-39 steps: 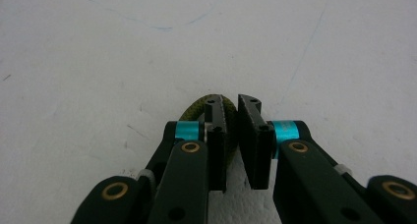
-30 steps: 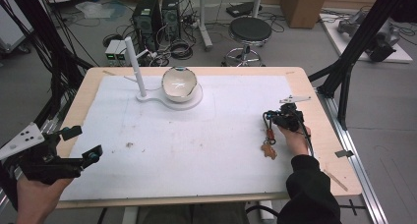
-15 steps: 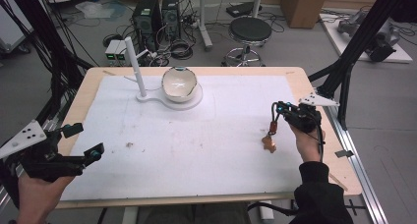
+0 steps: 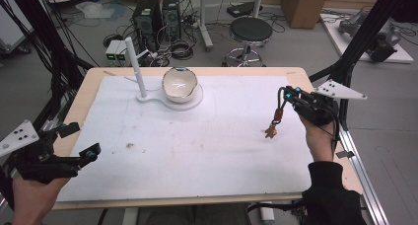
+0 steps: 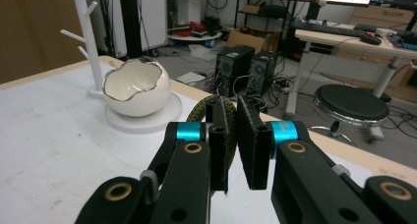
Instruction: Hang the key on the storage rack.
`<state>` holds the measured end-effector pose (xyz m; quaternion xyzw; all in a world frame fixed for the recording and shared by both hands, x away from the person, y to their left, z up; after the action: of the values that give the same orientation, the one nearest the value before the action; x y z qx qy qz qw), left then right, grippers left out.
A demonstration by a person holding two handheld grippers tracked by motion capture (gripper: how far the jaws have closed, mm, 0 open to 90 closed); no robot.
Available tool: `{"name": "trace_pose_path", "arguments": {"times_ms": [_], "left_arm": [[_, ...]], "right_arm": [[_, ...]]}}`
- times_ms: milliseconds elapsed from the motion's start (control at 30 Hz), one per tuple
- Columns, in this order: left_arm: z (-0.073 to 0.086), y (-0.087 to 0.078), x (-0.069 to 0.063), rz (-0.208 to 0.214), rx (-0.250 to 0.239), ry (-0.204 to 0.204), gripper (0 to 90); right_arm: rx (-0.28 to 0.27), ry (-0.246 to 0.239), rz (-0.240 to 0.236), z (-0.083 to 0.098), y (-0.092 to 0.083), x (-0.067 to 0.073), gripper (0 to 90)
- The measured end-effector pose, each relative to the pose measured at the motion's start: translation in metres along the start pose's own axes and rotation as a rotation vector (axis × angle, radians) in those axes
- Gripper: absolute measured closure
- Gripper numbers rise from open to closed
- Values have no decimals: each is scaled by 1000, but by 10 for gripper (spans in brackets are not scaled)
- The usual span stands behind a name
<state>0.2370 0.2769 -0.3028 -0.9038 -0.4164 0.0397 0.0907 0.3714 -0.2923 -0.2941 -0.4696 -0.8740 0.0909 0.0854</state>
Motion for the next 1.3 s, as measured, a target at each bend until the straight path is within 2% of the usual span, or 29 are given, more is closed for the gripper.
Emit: {"name": "trace_pose_path", "arguments": {"times_ms": [67,333,500,633,800,833,867,933,967,1033,1067,1100,1133,1167,1300], "left_arm": [[0,0,0,1,1,0,19],[1,-6,3,-4,-1,-10,19],[0,-8,4,-8,-1,-11,19],[-2,-11,6,-10,-2,-5,19],[-3,-16,10,-16,-1,-3,19],[-3,-17,10,-13,-1,-2,19],[-2,-19,9,-10,0,-2,19],[-2,-22,7,-10,9,7,19],[-2,-23,6,-11,11,12,19],[-3,-27,3,-14,17,25,19],[-3,-29,3,-16,15,29,19],[-3,-31,2,-16,14,30,19],[-4,-32,1,-16,14,29,19],[-4,-34,0,-14,14,29,19],[-4,-37,-3,-11,14,34,19]], "right_arm": [[23,-17,-10,-12,0,4,836],[76,-51,-35,-37,5,14,836],[89,-56,-45,-46,11,19,836],[102,-67,-70,-55,21,28,836],[119,-92,-117,-67,39,51,836],[127,-104,-140,-71,48,61,837],[127,-104,-140,-71,48,61,837],[144,-110,-175,-77,62,77,836],[144,-110,-175,-77,62,77,836],[162,-127,-204,-83,75,91,836],[162,-127,-204,-83,75,91,836],[173,-135,-217,-87,82,99,836],[173,-135,-217,-87,82,99,836],[170,-140,-236,-93,90,106,836],[170,-141,-254,-101,100,117,836]]}}
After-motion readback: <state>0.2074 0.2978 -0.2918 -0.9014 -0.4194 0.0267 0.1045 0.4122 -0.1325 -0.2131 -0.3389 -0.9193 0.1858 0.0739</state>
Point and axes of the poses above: each handheld gripper's, and its own axes: y roughly forward along the jaws, z roughly out of its underside, x roughly to its left, the point moved 4 cm from there along y, roughly forward along the jaws, and after that the axes turned 7 degrees about y, right-handed, at the moved point
